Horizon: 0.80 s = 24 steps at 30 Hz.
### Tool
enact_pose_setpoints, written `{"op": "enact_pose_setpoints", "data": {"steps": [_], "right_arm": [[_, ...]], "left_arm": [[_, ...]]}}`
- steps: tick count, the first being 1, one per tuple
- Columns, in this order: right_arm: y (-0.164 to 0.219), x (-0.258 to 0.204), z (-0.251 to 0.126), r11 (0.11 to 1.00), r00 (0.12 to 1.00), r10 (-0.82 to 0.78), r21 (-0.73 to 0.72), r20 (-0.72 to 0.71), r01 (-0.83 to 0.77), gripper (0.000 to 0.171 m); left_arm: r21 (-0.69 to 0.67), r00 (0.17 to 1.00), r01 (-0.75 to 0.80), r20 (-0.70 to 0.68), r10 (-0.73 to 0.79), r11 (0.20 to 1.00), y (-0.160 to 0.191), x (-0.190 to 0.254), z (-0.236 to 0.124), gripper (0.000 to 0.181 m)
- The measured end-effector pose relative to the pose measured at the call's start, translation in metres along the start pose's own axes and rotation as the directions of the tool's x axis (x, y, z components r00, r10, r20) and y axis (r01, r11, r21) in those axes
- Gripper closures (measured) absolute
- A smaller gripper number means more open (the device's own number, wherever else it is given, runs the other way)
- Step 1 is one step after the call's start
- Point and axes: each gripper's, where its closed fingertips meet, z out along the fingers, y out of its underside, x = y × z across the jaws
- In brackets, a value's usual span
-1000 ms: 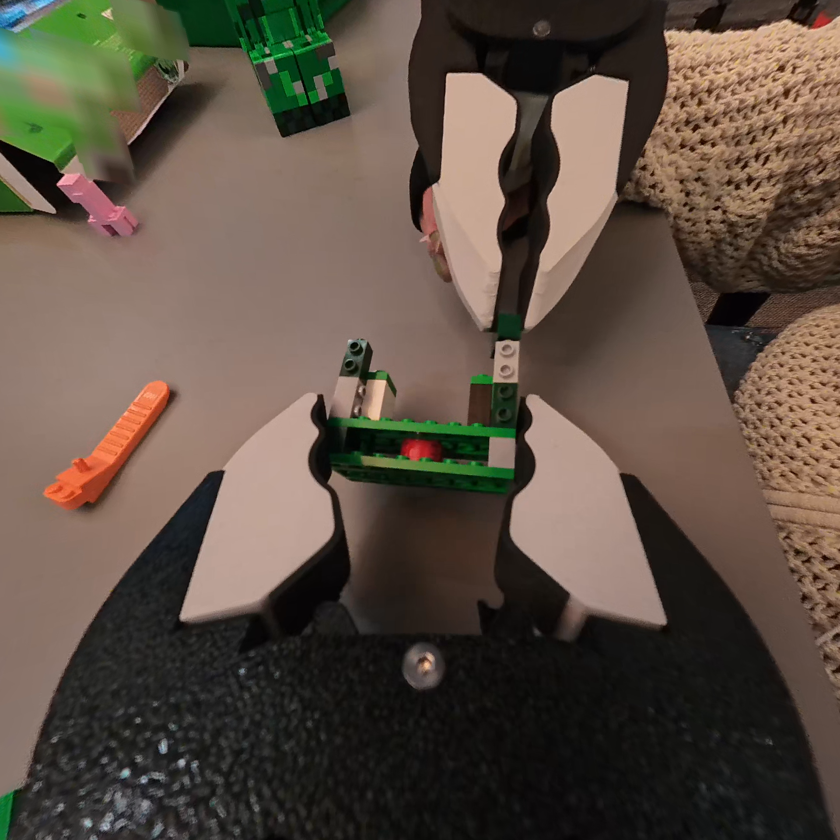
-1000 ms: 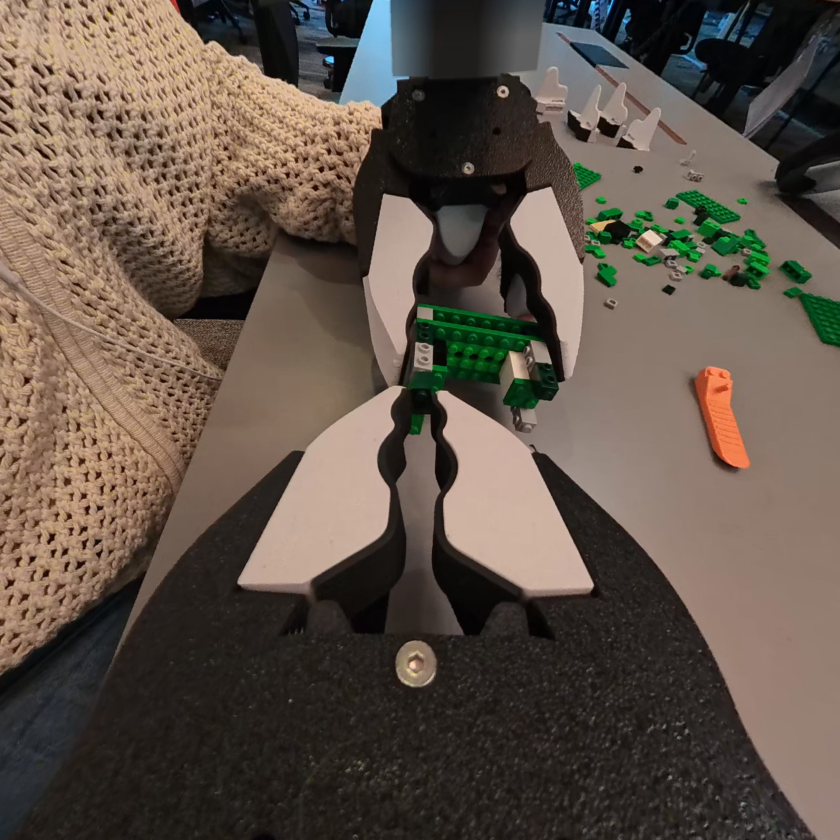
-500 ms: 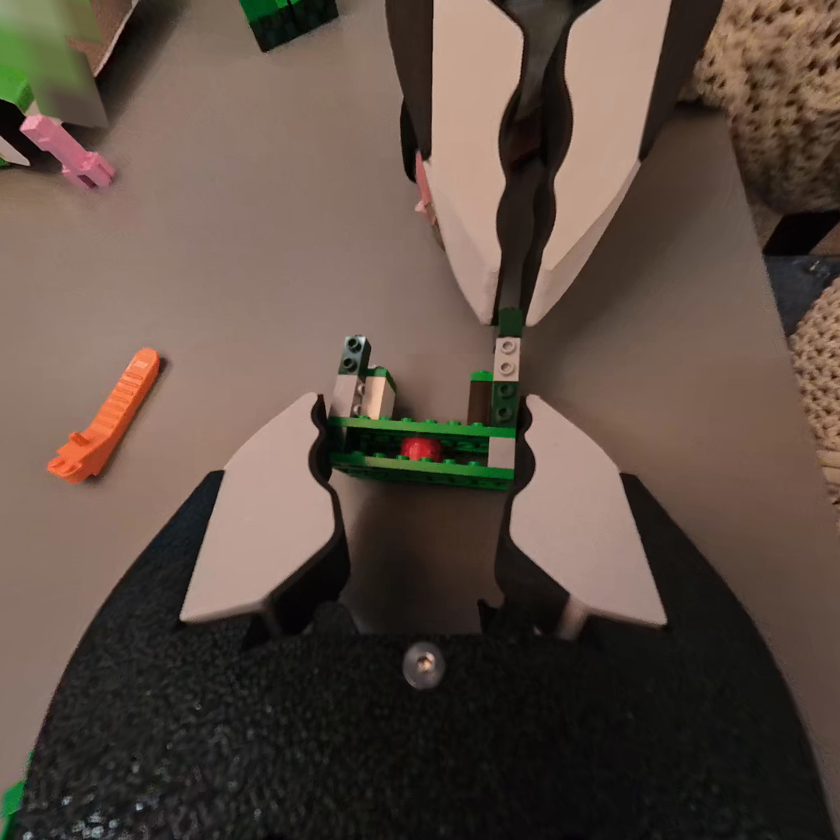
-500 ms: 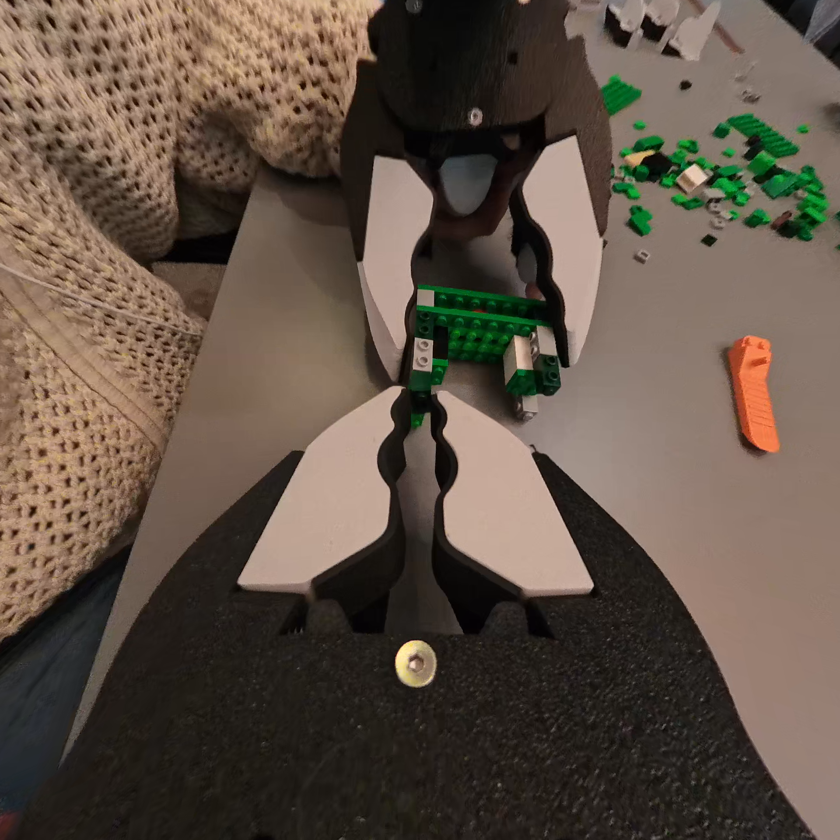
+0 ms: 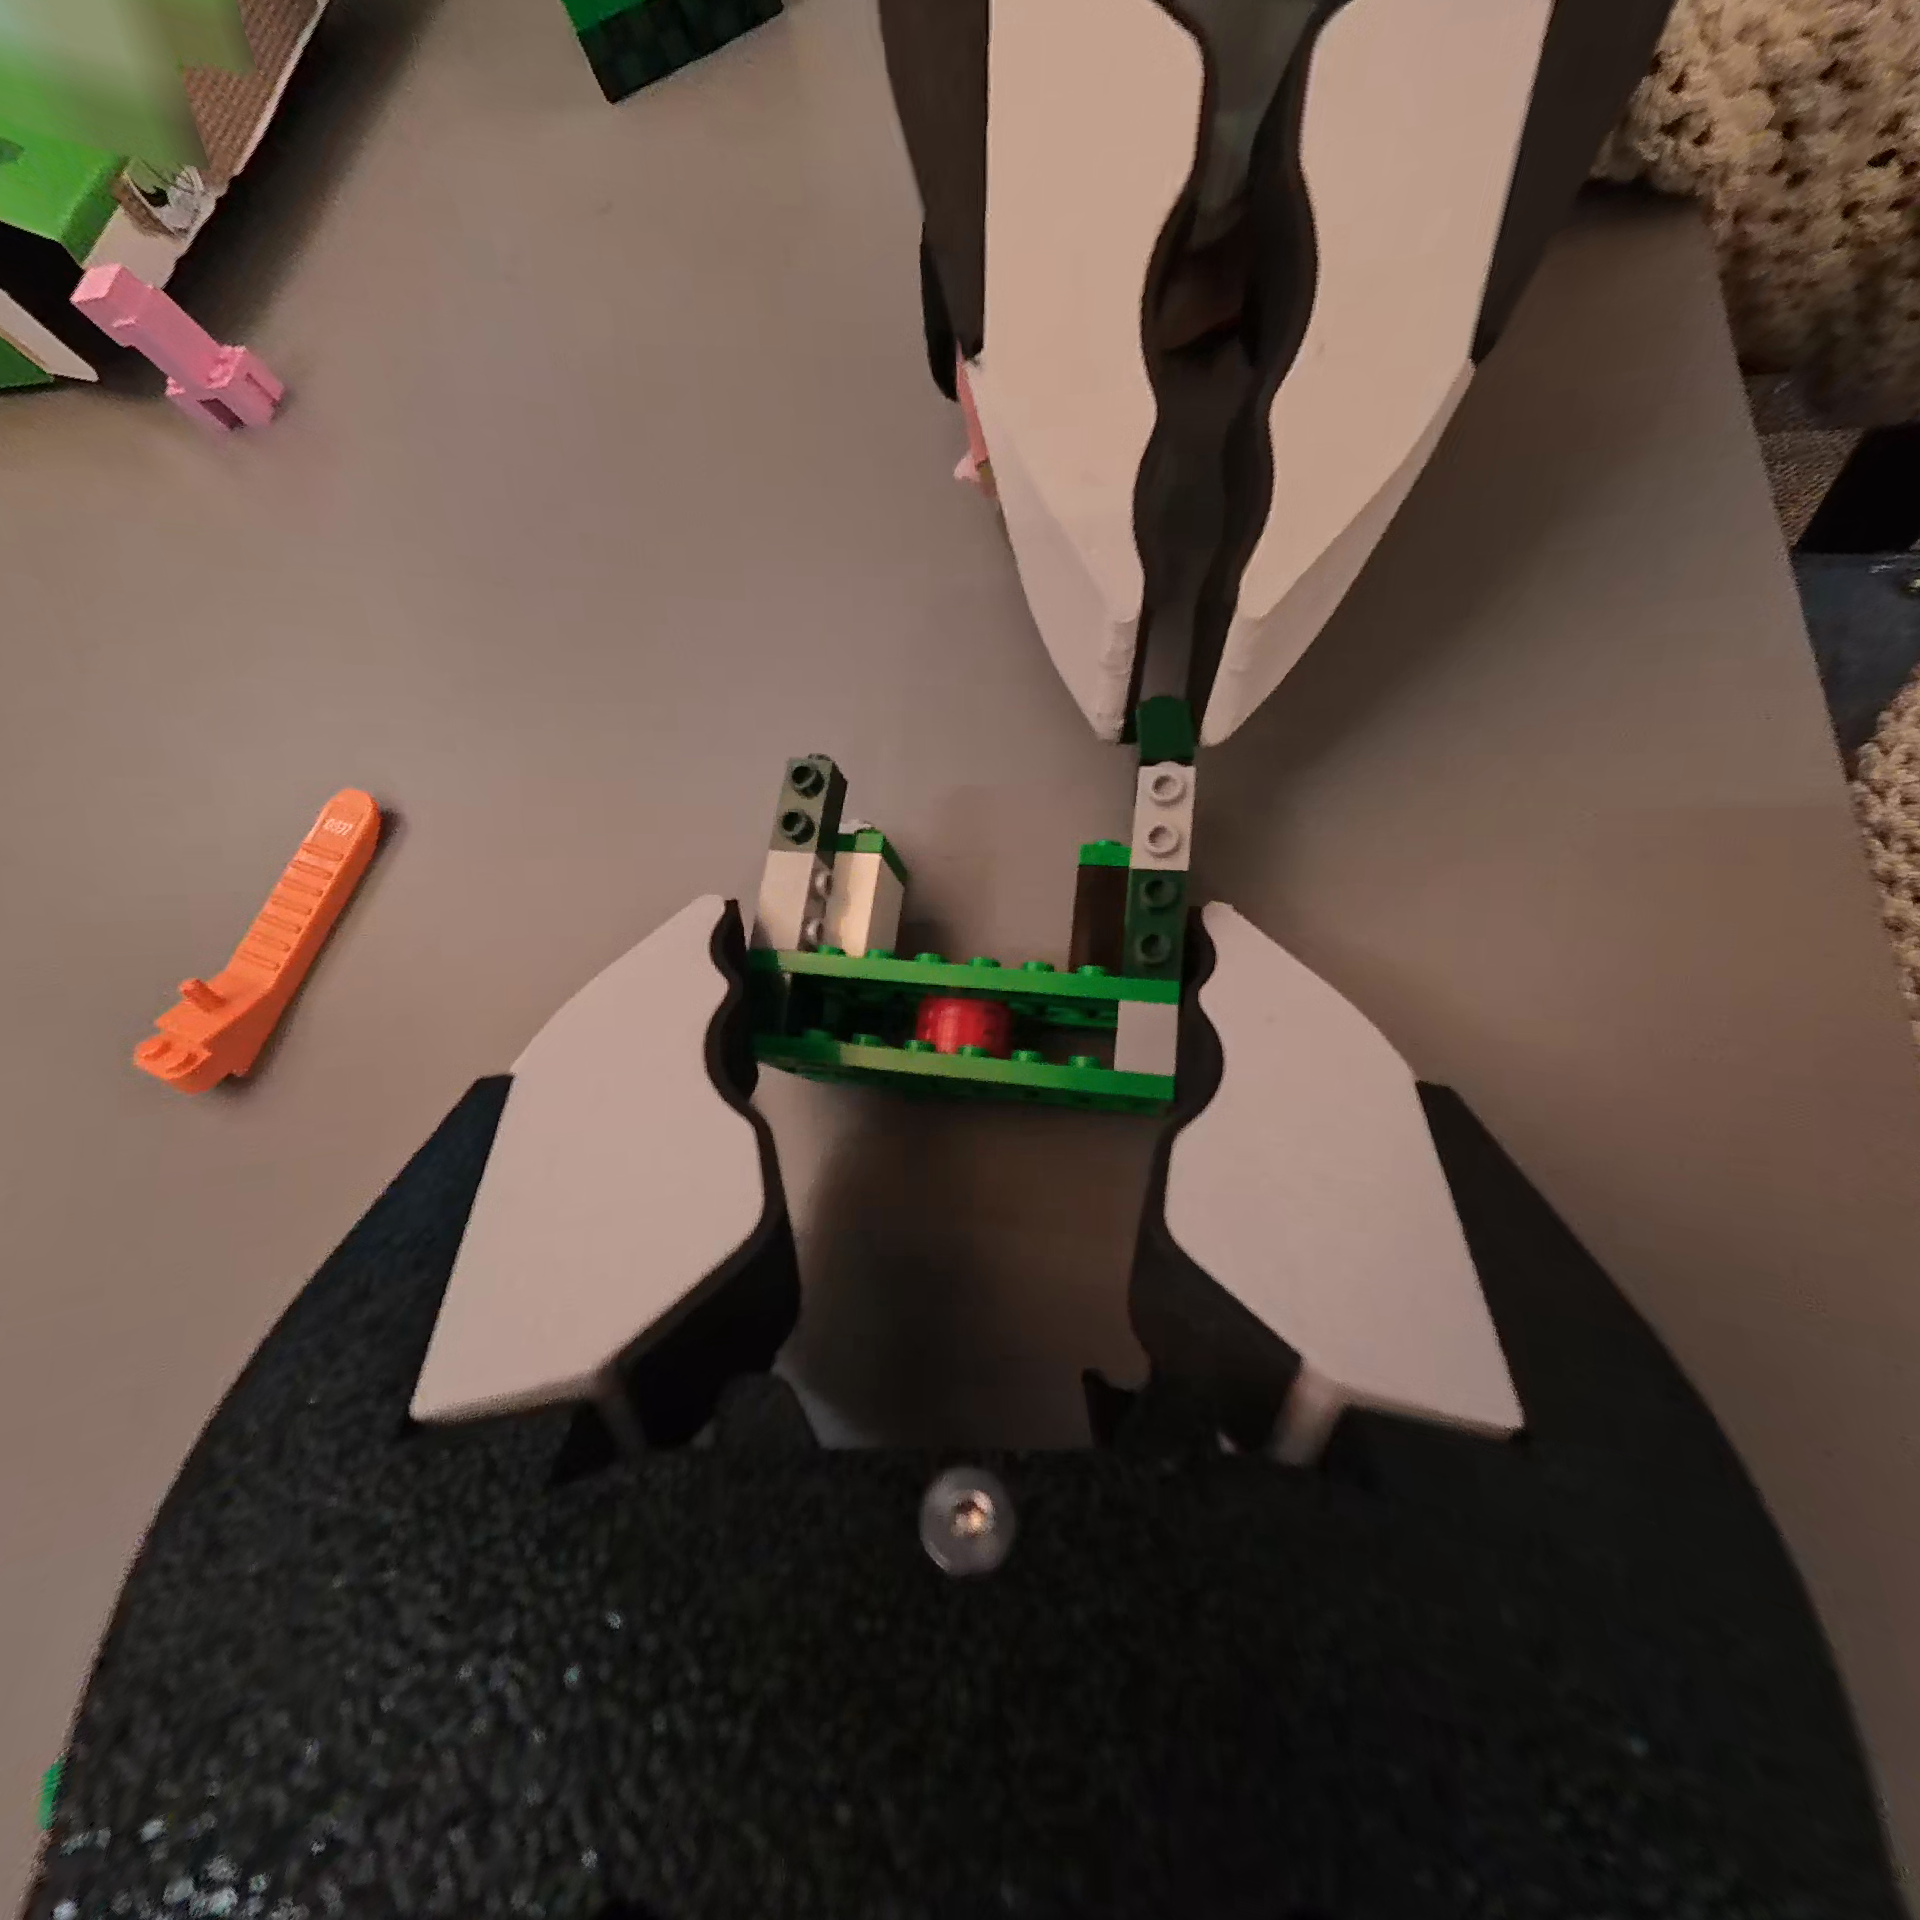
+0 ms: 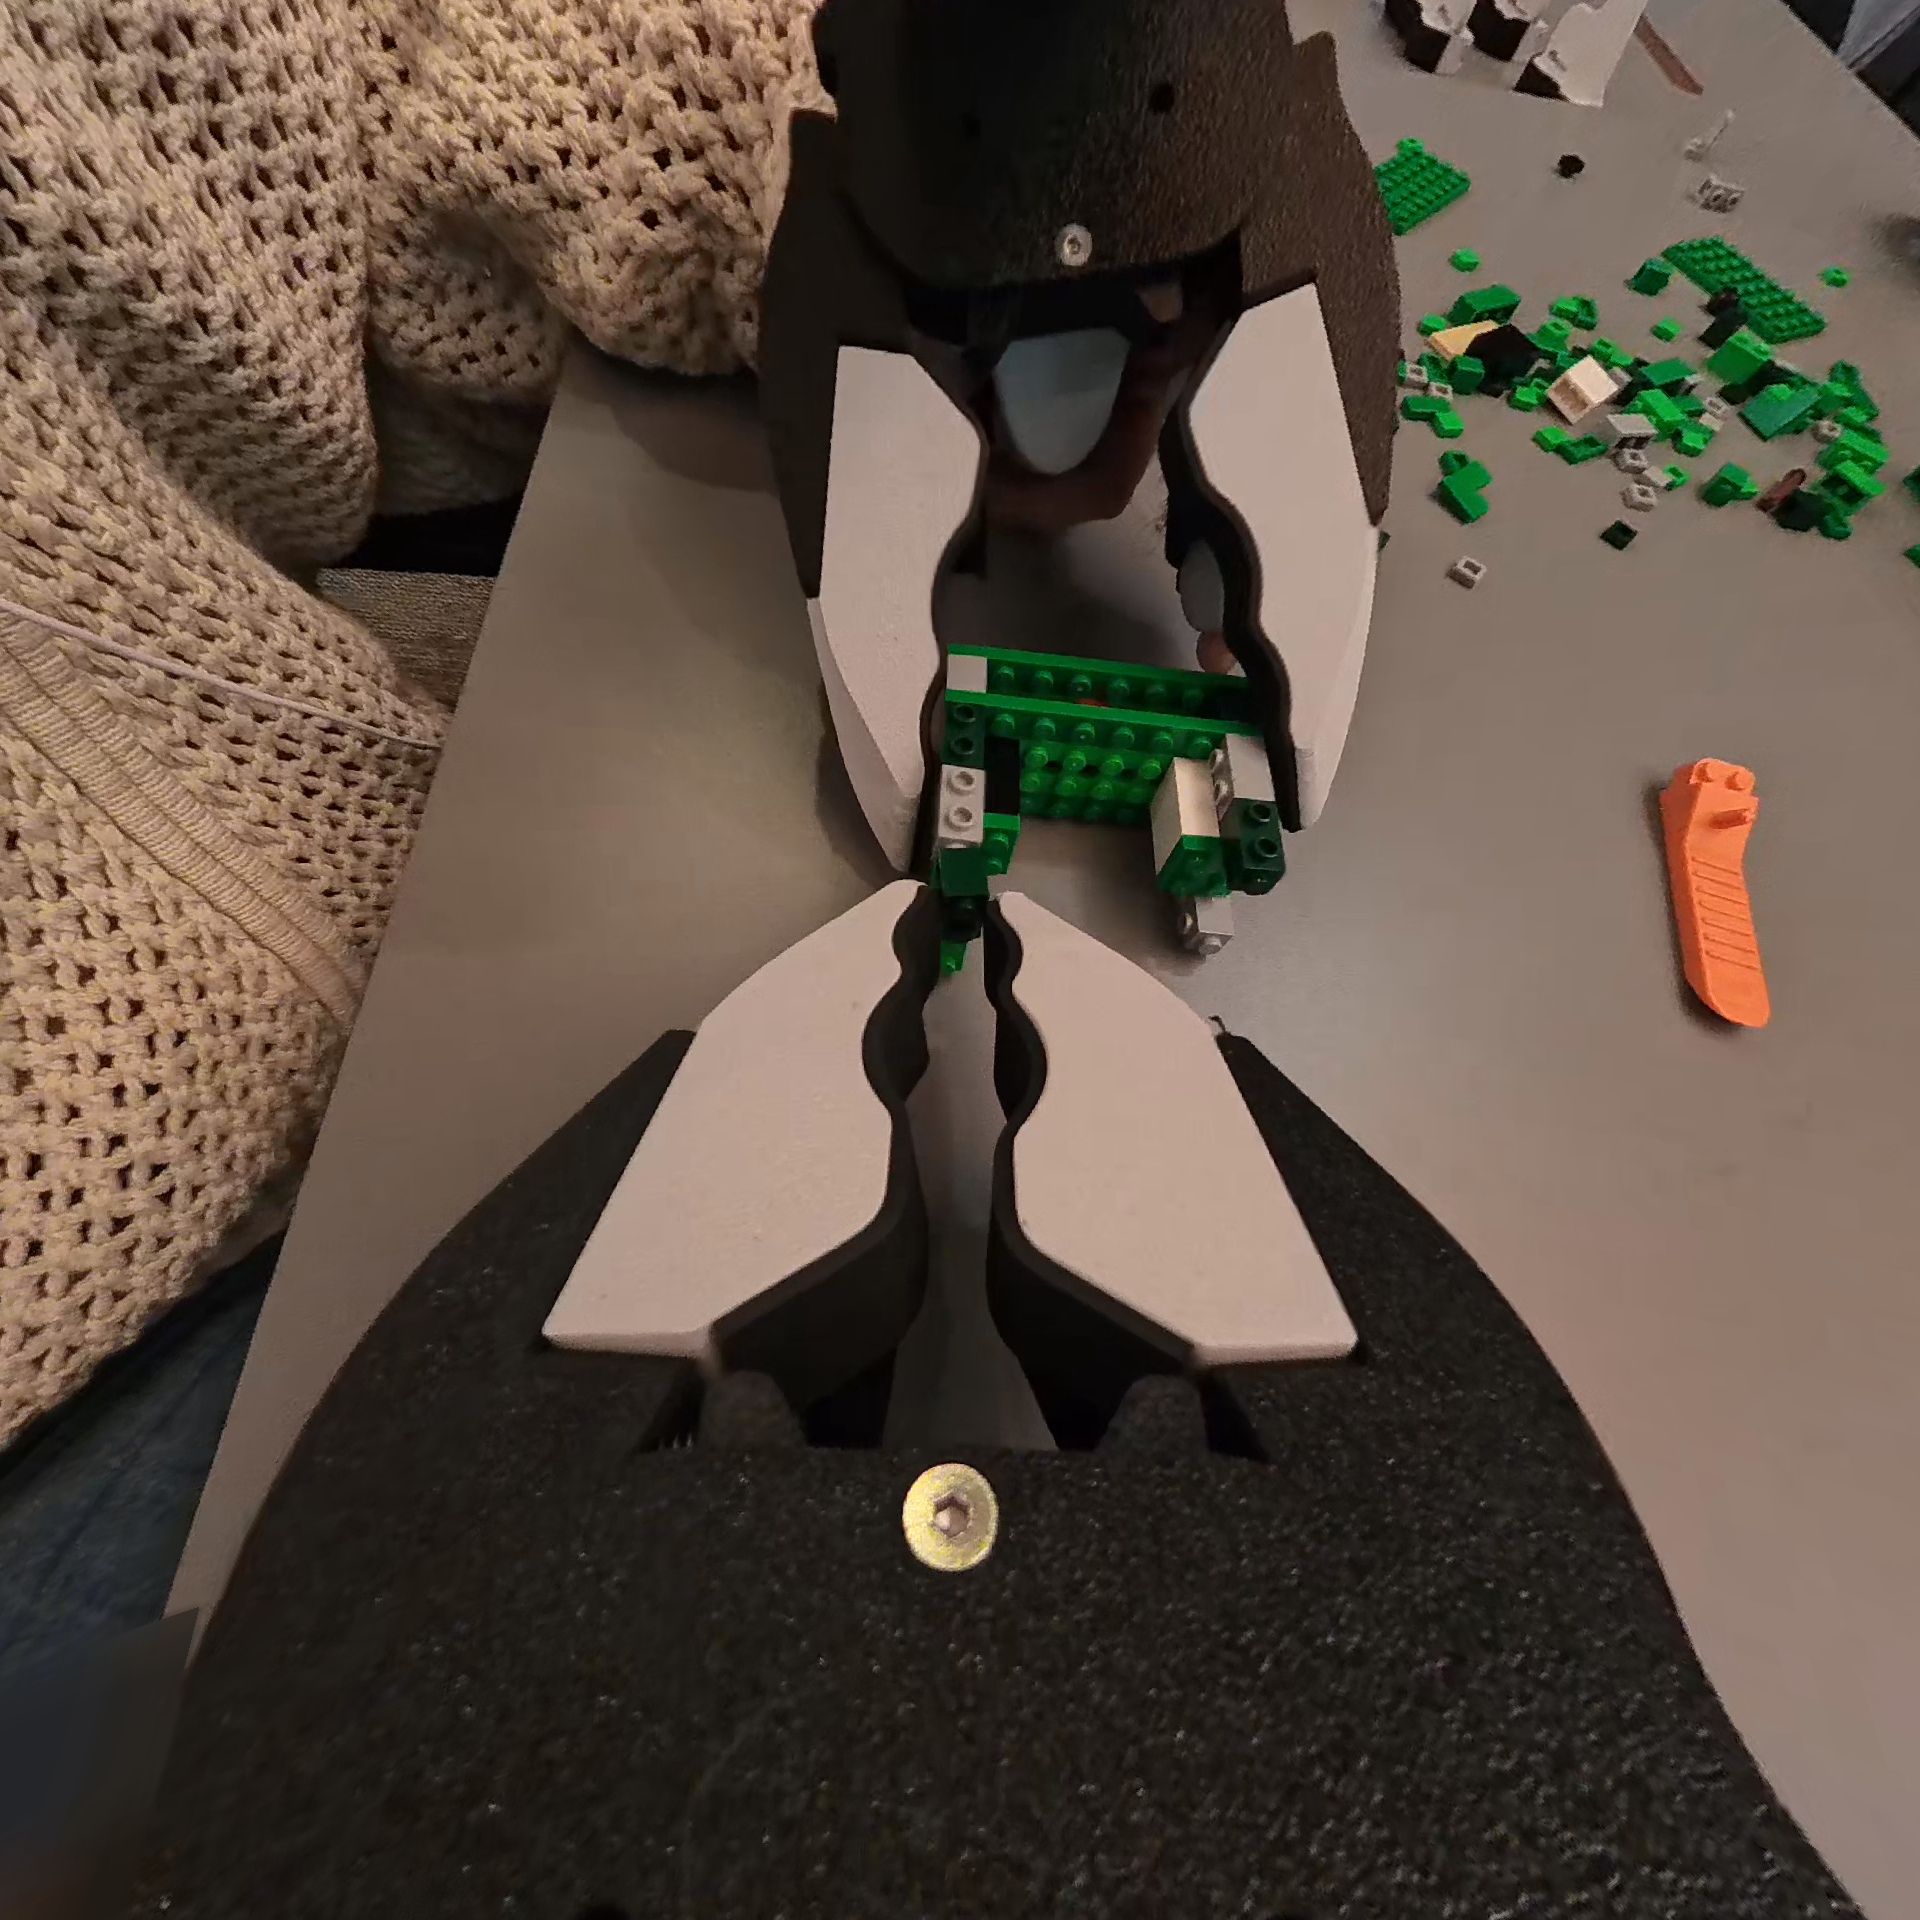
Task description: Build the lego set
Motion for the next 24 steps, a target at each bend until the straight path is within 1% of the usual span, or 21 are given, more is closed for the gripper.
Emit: {"op": "enact_pose_setpoints", "data": {"steps": [3,9,20,23,24], "right_arm": [[-0.0001,-0.0002,0.0,0.999,0.999,-0.035,-0.002,-0.037,0.035,0.164],[-0.0004,-0.0003,0.0006,0.998,0.996,-0.057,-0.005,-0.069,0.057,0.164],[0.0002,0.0003,0.0009,0.999,0.997,0.035,-0.01,-0.068,-0.035,0.163],[0.0015,0.0004,0.0019,0.998,0.997,0.065,-0.019,-0.042,-0.066,0.163],[0.0031,-0.0011,0.0032,0.997,0.997,0.069,-0.034,-0.026,-0.069,0.16]], "left_arm": [[-0.001,1.0,0.003,0.003,-0.003,1.0,0.0,-0.0001,0.0001,0.103],[-0.002,1.0,0.005,0.002,-0.005,1.0,-0.0001,0.0003,0.0003,0.103],[-0.002,1.0,0.006,0.003,-0.005,1.0,-0.0003,0.0002,0.0003,0.103],[-0.003,1.0,0.008,0.007,-0.008,1.0,-0.0003,-0.0003,0.0003,0.103],[-0.003,1.0,0.01,0.008,-0.01,1.0,-0.0001,-0.0005,0.0003,0.102]]}}
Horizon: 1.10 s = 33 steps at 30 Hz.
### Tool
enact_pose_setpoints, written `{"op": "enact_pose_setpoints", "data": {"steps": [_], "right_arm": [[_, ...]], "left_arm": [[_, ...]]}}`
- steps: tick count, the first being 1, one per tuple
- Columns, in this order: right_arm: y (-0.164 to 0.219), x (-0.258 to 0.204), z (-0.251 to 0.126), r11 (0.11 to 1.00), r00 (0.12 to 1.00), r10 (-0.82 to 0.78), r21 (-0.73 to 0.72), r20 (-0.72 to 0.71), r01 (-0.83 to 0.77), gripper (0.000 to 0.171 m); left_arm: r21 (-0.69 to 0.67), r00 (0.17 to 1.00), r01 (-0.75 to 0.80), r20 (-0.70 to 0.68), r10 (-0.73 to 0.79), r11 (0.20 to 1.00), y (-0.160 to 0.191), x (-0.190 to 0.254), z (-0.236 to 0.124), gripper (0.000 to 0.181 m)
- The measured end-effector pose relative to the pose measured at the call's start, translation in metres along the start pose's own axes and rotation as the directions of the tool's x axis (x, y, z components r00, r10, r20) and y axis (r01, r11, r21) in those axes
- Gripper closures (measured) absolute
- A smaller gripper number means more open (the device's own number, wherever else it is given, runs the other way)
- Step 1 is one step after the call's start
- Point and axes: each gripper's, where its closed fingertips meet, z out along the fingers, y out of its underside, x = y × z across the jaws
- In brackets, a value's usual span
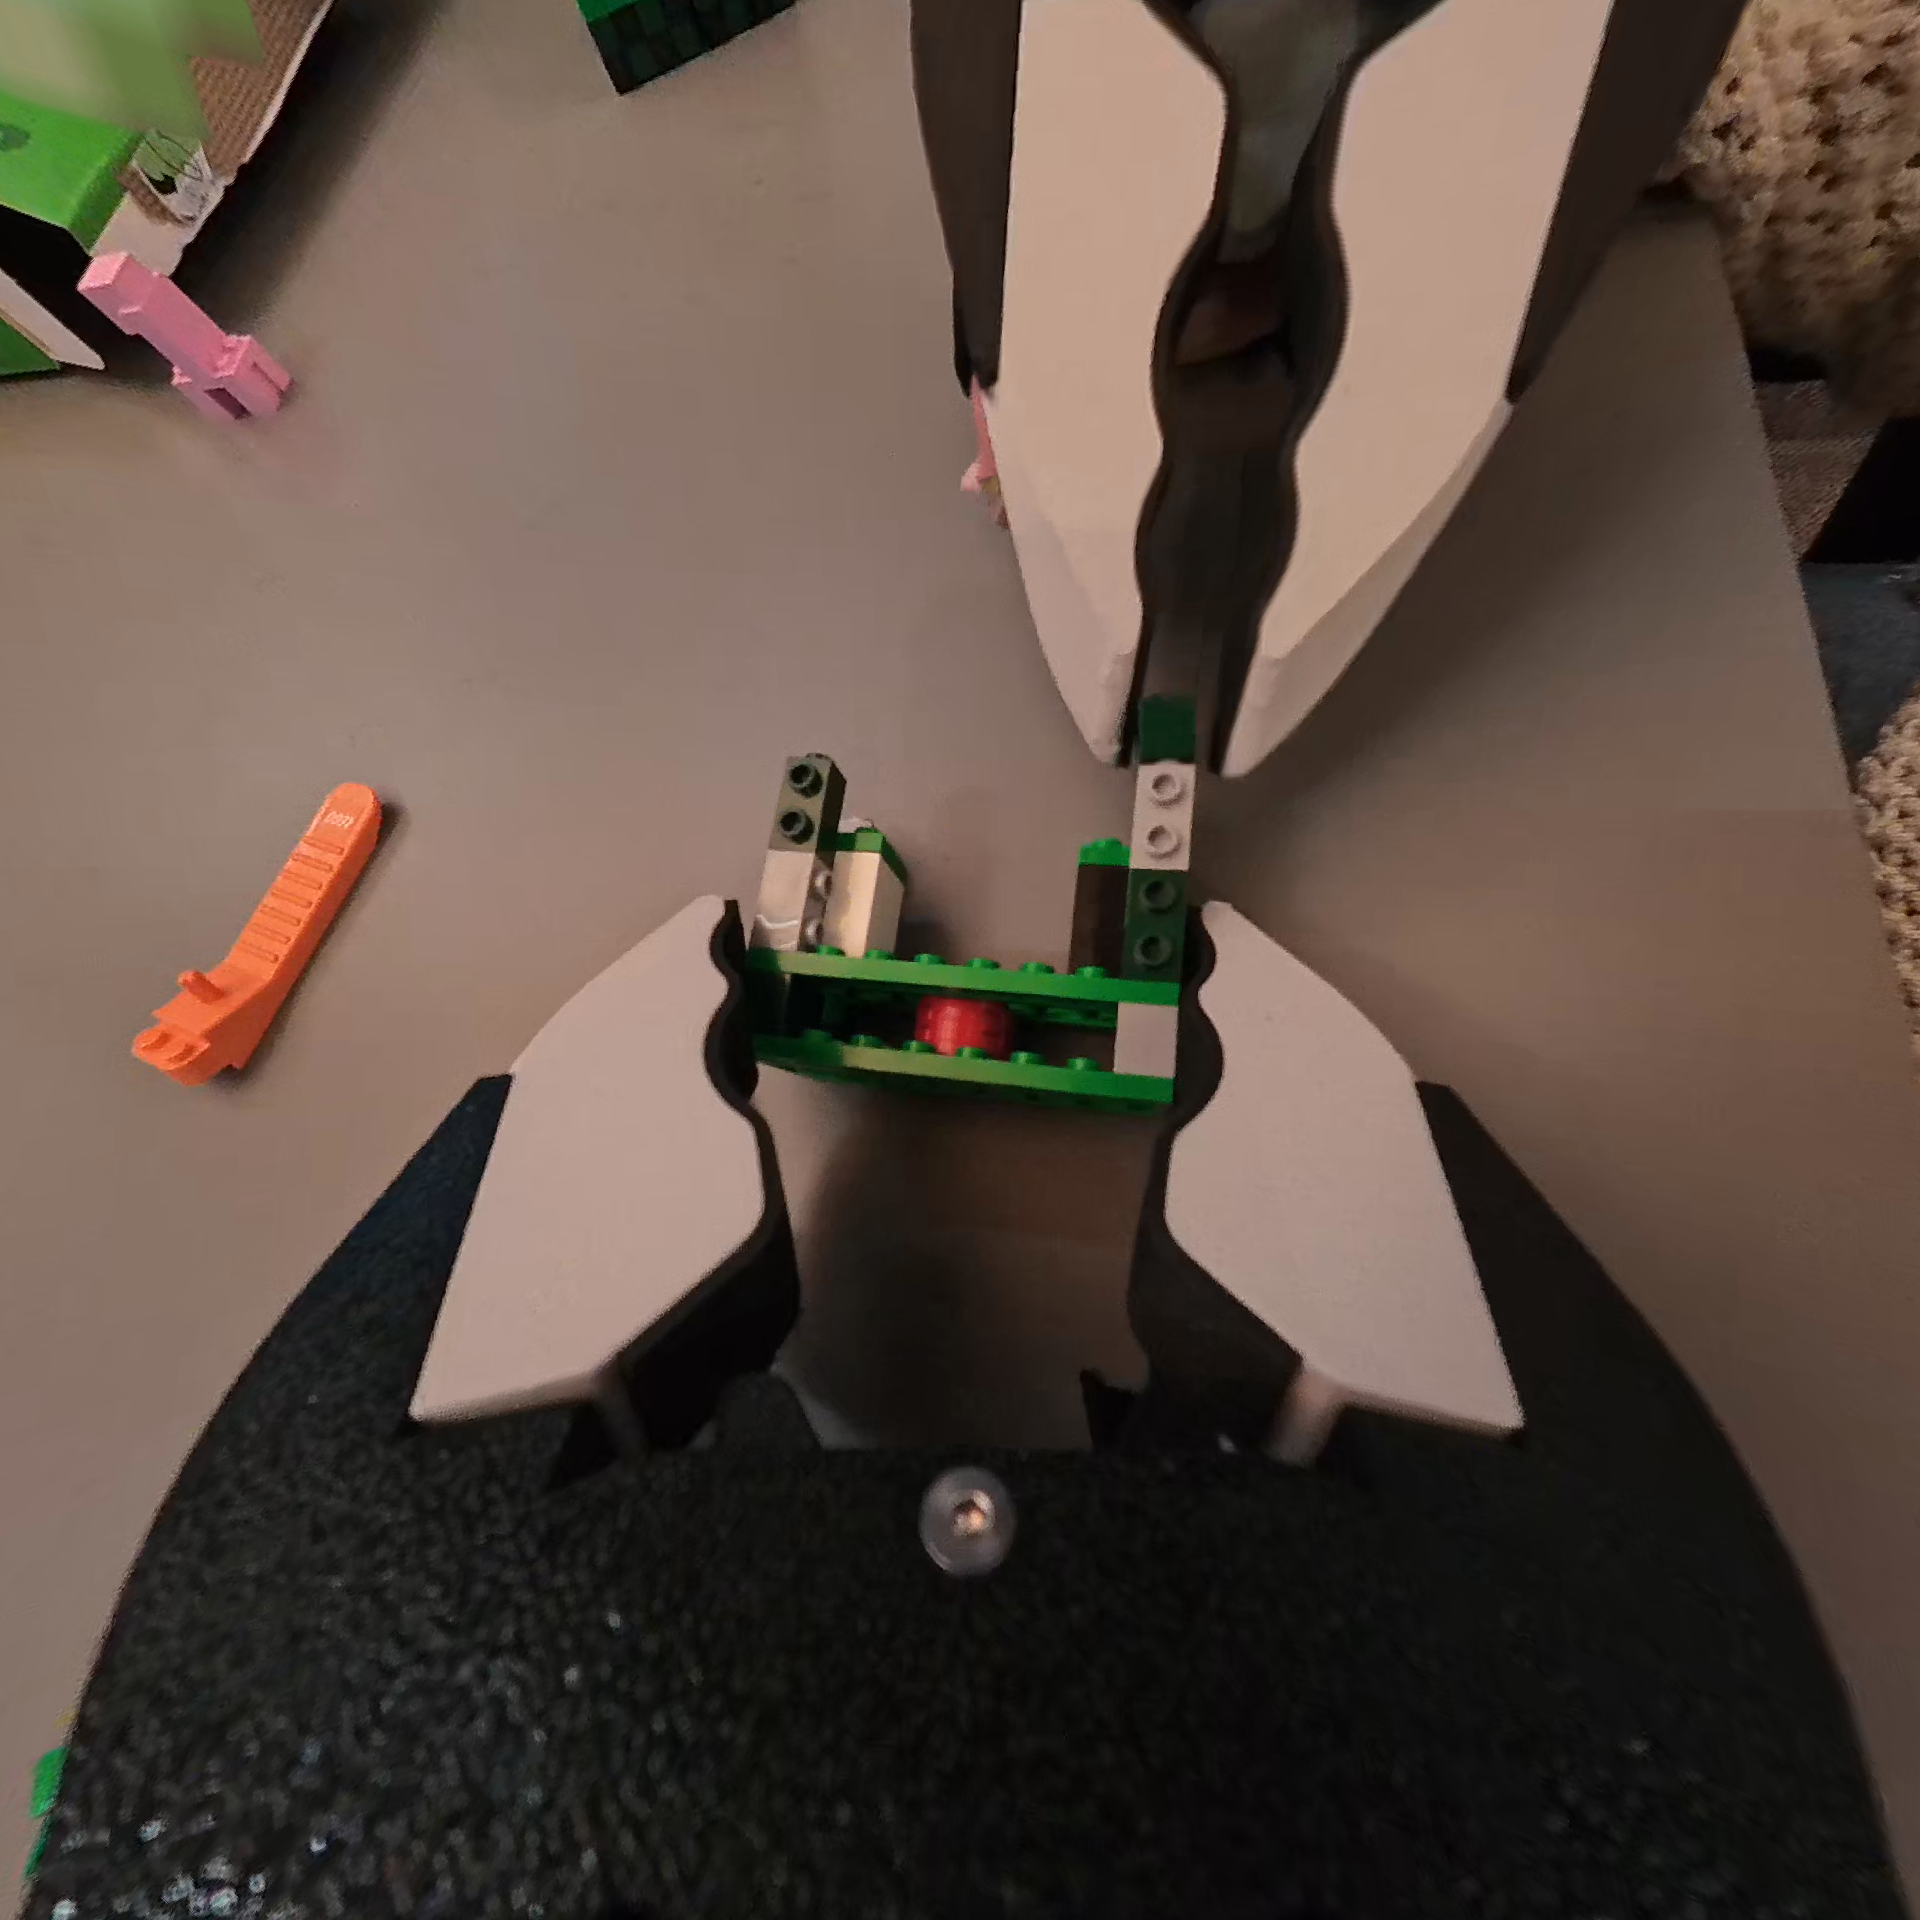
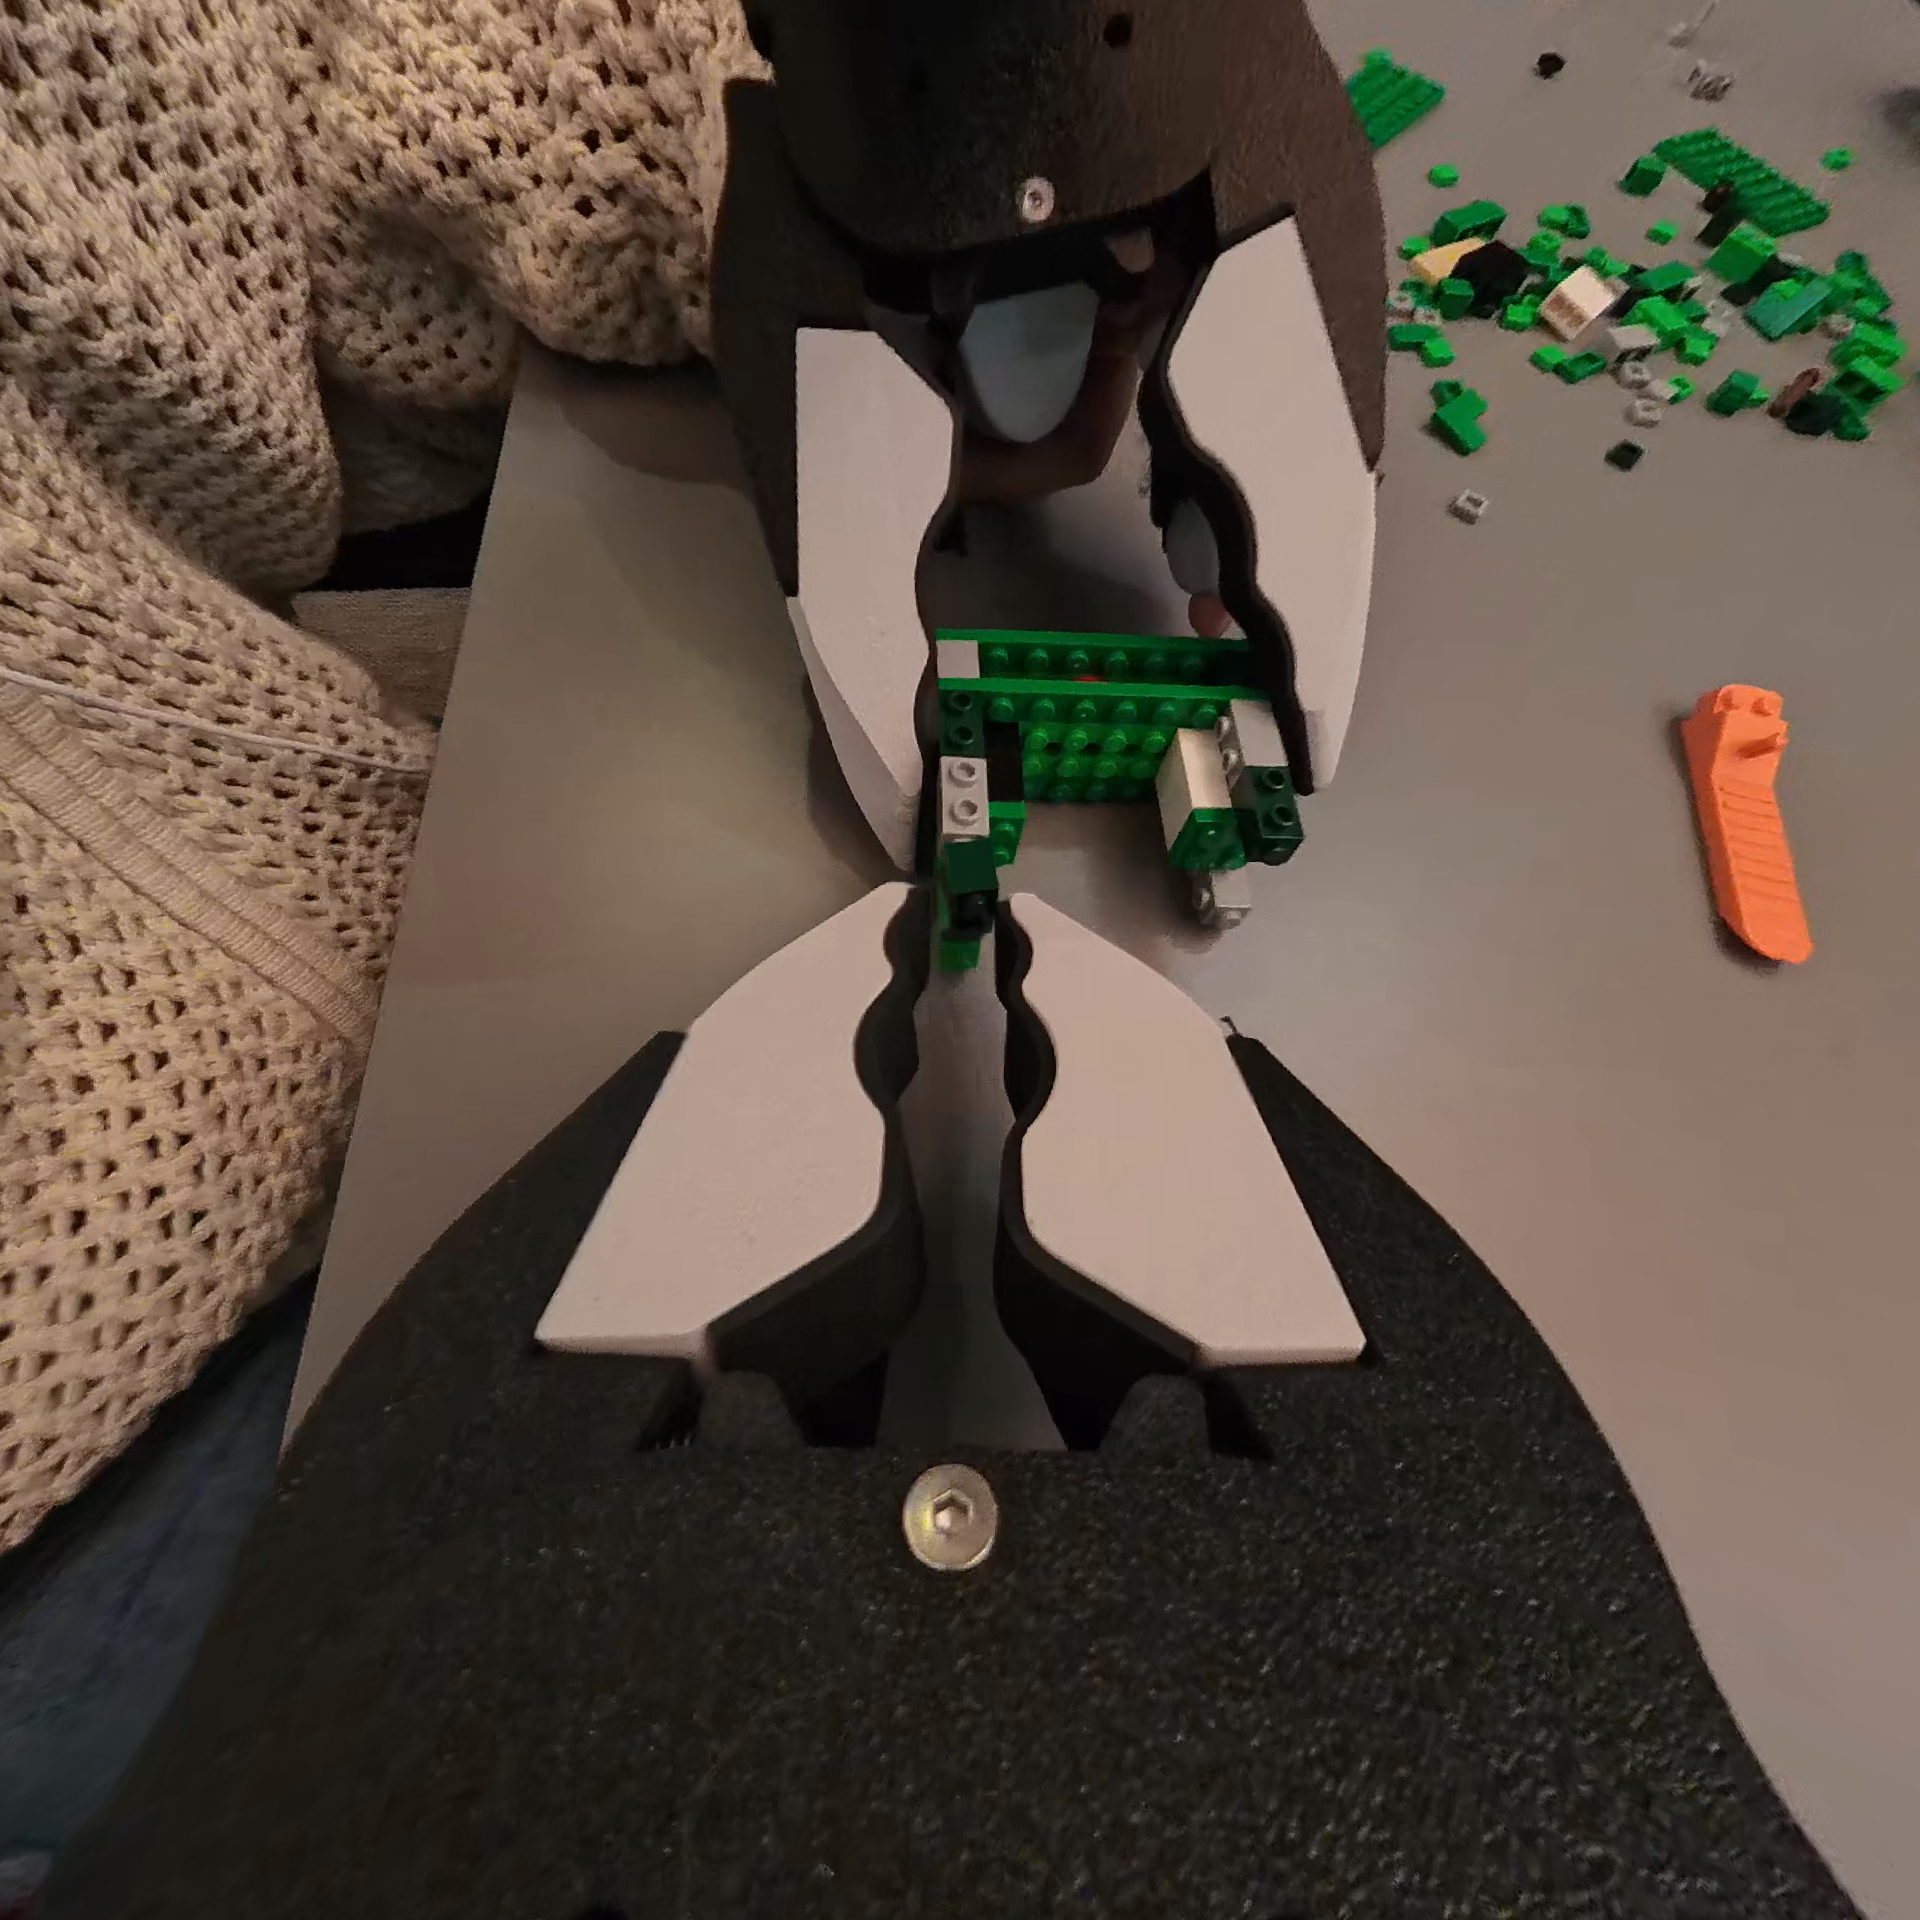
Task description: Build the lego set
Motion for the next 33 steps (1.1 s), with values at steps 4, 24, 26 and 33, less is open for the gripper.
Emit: {"op": "enact_pose_setpoints", "data": {"steps": [4,24,26,33], "right_arm": [[0.004,-0.002,0.003,0.999,1.0,-0.005,-0.036,0.018,0.005,0.156],[0.005,0.0,-0.009,1.0,0.995,0.013,0.013,0.096,-0.014,0.158],[0.007,0.003,-0.011,1.0,0.994,0.027,0.005,0.103,-0.028,0.158],[0.0,0.029,-0.025,0.988,0.994,0.107,0.113,-0.003,-0.106,0.158]], "left_arm": [[-0.001,1.0,0.002,-0.001,-0.002,1.0,0.0,0.0,0.0,0.102],[-0.003,1.0,0.005,-0.007,-0.005,1.0,0.0,0.001,0.0,0.102],[-0.003,1.0,0.005,-0.007,-0.005,1.0,0.0,0.001,0.0,0.102],[-0.004,1.0,0.01,0.001,-0.01,1.0,0.001,0.001,-0.002,0.101]]}}
